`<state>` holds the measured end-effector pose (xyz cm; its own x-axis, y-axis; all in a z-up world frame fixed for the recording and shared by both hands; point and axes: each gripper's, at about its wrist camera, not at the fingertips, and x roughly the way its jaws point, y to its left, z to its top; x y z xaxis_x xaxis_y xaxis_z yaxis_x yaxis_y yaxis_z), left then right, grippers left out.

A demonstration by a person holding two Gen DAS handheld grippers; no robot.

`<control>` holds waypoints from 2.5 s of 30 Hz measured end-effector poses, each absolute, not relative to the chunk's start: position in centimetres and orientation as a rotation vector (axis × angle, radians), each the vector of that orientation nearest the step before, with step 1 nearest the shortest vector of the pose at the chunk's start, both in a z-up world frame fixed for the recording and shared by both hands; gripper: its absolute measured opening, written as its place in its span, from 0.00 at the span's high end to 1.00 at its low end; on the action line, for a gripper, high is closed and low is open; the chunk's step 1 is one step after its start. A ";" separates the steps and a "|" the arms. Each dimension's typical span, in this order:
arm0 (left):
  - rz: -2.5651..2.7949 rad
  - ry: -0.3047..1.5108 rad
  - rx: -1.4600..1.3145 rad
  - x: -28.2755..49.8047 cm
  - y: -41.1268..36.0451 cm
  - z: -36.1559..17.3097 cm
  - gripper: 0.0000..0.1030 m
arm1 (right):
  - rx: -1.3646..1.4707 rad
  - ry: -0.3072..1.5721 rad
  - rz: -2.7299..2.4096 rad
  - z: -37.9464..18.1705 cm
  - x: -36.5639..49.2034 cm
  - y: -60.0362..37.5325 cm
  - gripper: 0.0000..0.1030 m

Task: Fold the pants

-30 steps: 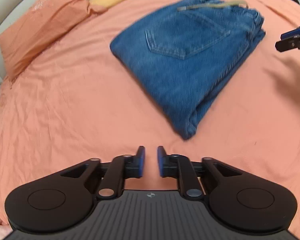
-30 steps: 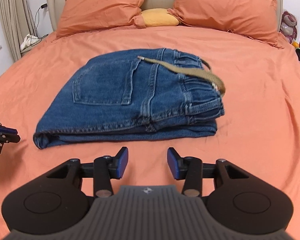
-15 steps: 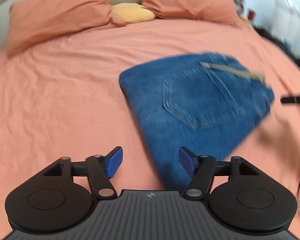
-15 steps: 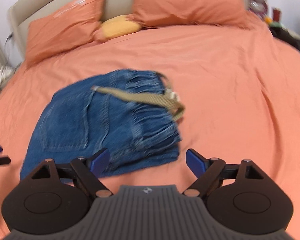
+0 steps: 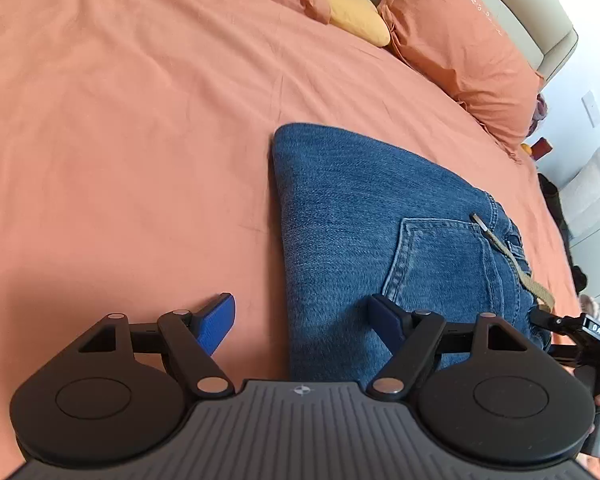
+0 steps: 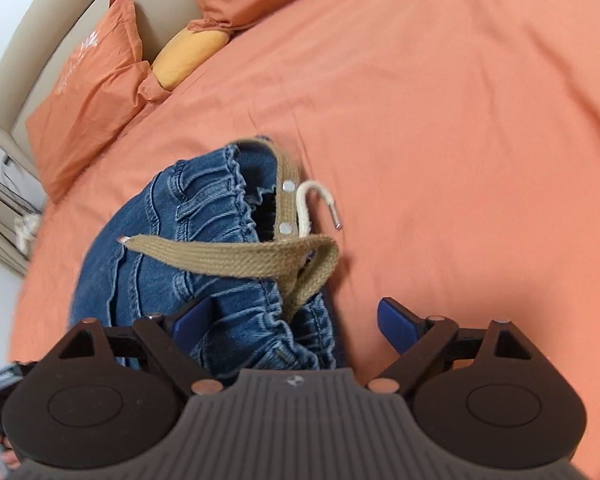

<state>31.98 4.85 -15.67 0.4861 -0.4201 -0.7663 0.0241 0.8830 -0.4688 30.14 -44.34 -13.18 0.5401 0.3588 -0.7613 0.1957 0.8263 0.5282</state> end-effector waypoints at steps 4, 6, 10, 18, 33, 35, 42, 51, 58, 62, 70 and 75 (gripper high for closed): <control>-0.304 1.018 -0.434 32.6 5.1 -16.4 0.14 | 0.679 1.015 0.163 -14.9 30.7 -44.9 0.20; -0.312 1.008 -0.452 32.6 5.2 -16.7 0.16 | 0.699 1.010 0.184 -15.4 30.8 -45.3 0.22; -0.319 0.989 -0.507 32.3 5.2 -16.7 0.41 | 0.729 0.996 0.228 -15.5 30.6 -45.1 0.50; -0.280 0.993 -0.504 32.4 3.8 -14.4 0.93 | 0.615 0.982 0.191 -12.4 30.2 -43.2 0.69; -0.261 0.913 -0.305 27.7 11.1 -3.4 0.94 | 0.518 0.887 0.340 -1.7 26.1 -33.7 0.76; -0.233 0.905 -0.282 26.5 13.6 -2.1 0.94 | 0.526 0.887 0.380 -1.4 25.6 -30.9 0.76; -0.121 0.936 -0.221 23.3 21.5 -0.7 0.94 | 0.504 0.895 0.496 -1.5 23.4 -19.7 0.76; -0.078 0.983 -0.230 21.0 26.7 -4.7 0.94 | 0.462 0.954 0.531 -4.7 19.6 -11.3 0.76; -0.047 1.034 -0.285 20.4 29.1 -9.9 0.94 | 0.470 1.063 0.458 -9.8 18.8 -10.9 0.75; -0.047 1.051 -0.257 20.6 29.0 -12.2 0.93 | 0.486 1.084 0.421 -12.1 19.4 -11.1 0.73; 0.030 1.036 -0.134 19.9 27.9 -11.2 0.68 | 0.438 1.088 0.368 -11.7 19.5 -10.6 0.45; 0.080 0.944 -0.054 17.3 26.2 -5.9 0.65 | 0.338 1.035 0.352 -7.7 18.7 -10.7 0.36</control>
